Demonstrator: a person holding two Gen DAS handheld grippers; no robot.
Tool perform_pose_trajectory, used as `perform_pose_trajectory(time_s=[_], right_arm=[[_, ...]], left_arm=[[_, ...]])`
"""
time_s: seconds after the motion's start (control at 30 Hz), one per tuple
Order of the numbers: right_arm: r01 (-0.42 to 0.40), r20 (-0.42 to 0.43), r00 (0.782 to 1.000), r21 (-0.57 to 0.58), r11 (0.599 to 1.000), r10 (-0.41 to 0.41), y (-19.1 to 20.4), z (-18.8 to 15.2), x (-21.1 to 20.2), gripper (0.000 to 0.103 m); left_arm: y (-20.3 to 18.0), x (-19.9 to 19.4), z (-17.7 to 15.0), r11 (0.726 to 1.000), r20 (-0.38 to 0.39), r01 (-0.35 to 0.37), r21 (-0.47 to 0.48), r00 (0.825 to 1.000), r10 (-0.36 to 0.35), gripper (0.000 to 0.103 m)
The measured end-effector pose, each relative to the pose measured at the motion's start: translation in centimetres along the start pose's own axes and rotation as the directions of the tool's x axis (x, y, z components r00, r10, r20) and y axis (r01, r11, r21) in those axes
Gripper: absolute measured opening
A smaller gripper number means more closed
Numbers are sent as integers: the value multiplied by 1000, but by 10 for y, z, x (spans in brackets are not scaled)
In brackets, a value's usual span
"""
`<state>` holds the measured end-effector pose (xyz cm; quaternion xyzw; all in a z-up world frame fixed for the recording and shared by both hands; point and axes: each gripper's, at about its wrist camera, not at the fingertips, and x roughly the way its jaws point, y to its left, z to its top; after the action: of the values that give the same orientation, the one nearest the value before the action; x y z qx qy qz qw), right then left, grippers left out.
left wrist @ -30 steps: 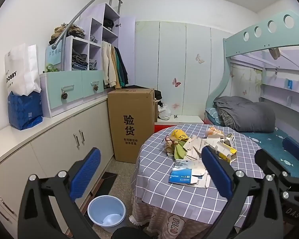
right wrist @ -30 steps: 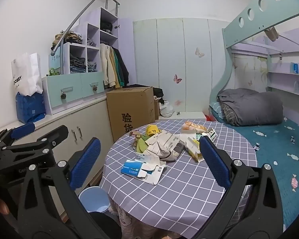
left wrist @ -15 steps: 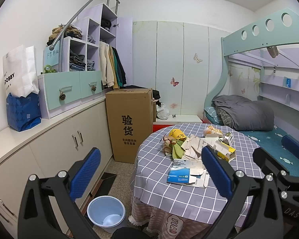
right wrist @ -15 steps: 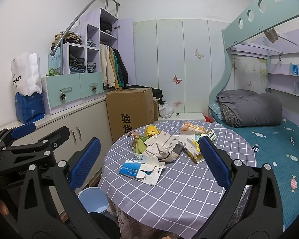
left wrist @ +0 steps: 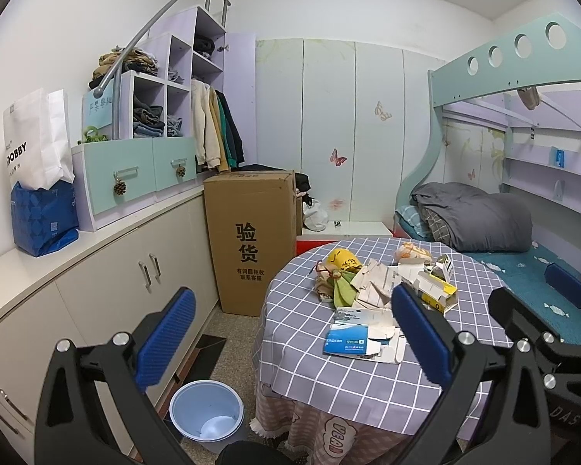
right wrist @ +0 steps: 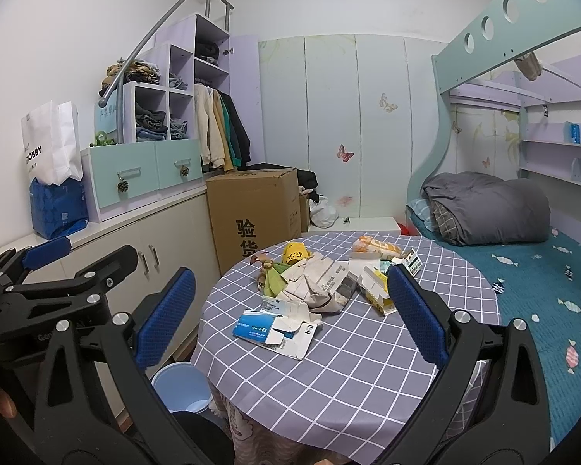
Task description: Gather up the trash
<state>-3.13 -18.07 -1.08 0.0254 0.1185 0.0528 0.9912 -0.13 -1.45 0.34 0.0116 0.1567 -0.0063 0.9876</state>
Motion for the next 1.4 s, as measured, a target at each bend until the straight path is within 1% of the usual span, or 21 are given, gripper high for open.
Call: perform_pose_trajectory(time_s=[1.4], right_arm=[[-7, -17, 1000, 10, 1000, 8, 0, -8, 3, 97]], left_arm=[[-5, 3, -6, 1000, -8, -2, 6, 1000, 2, 99]])
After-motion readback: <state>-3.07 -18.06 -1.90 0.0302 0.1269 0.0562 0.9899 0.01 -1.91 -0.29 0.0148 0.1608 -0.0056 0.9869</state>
